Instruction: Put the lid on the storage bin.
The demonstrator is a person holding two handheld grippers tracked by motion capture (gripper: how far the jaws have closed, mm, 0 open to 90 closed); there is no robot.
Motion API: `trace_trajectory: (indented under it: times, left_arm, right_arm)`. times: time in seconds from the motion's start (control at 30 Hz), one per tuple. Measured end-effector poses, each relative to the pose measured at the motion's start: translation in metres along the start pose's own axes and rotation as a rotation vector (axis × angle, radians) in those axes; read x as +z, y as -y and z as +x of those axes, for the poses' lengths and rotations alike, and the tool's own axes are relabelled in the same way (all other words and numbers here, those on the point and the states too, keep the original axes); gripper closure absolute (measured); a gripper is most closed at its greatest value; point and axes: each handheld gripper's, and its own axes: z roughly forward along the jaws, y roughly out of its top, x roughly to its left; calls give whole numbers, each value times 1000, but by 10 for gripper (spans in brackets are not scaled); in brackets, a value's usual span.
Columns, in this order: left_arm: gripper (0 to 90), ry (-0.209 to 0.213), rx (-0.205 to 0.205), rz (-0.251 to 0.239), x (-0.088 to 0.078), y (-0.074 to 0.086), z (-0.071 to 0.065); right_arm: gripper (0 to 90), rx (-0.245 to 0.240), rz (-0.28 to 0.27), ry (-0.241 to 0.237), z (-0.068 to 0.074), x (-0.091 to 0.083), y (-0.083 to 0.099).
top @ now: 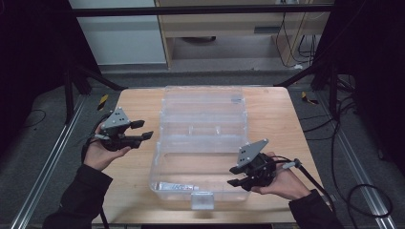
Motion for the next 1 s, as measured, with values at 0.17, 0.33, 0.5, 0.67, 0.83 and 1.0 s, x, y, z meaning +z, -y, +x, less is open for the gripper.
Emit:
trace_trajectory:
  times: [0.17,0.33,0.5,0.67,0.83,1.0]
  left_arm:
    - [459,5,23,16,3,-6,0]
    - [458,15,29,16,6,-13,1]
    - [455,24,42,16,9,-18,1]
    - [447,34,61,8,14,-27,-1]
    - [441,41,74,6,17,-33,-1]
    - [436,64,88,16,22,-41,2]
  right_arm:
    - [599,-27,36,-29,6,13,-7]
    - [610,-28,47,-60,8,26,-11]
    - [616,-31,56,-80,10,33,-12]
    - [620,-60,53,-88,14,37,-21]
    - [610,-64,55,-101,13,46,-27]
    - [597,-70,76,-115,16,54,-27]
